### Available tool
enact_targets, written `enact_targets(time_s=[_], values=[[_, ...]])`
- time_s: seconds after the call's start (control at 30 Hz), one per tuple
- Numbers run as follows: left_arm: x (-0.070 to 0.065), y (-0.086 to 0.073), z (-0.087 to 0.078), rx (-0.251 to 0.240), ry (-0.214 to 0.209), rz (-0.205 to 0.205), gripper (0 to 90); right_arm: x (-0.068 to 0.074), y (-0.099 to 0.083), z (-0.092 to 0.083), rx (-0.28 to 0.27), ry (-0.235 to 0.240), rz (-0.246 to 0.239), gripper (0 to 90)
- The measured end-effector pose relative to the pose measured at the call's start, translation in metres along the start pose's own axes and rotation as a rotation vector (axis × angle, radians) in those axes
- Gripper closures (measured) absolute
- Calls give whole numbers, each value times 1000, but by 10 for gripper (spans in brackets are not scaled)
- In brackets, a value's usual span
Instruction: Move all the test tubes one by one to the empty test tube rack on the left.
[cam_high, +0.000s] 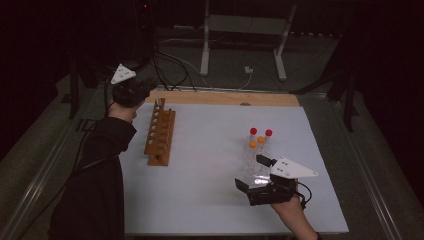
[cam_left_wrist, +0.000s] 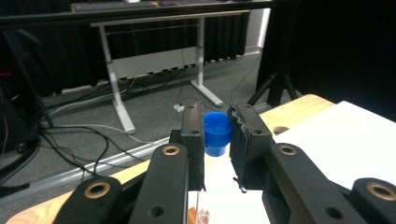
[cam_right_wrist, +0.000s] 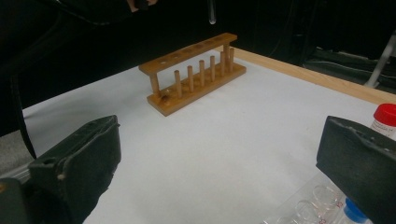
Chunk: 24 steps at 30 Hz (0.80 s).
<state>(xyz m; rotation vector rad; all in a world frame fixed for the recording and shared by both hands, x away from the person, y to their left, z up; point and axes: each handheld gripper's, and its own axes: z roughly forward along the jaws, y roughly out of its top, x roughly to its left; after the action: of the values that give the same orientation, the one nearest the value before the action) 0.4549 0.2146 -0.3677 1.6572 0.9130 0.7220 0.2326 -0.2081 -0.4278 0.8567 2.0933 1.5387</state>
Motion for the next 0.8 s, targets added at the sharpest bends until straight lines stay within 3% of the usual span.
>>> enact_targets(time_s=[0.2, 0.33, 0.43, 0.8], values=[[8, -16, 12, 1, 34, -45, 773, -1, -1, 0, -2, 7, 0, 0], [9, -25, 20, 18, 65, -28, 773, -1, -1, -1, -2, 7, -1, 0], [10, -31, 23, 13, 62, -44, 773, -2, -1, 0, -1, 5, 0, 0], [12, -66, 34, 63, 62, -78, 773, -2, -2, 0, 4, 8, 4, 0]])
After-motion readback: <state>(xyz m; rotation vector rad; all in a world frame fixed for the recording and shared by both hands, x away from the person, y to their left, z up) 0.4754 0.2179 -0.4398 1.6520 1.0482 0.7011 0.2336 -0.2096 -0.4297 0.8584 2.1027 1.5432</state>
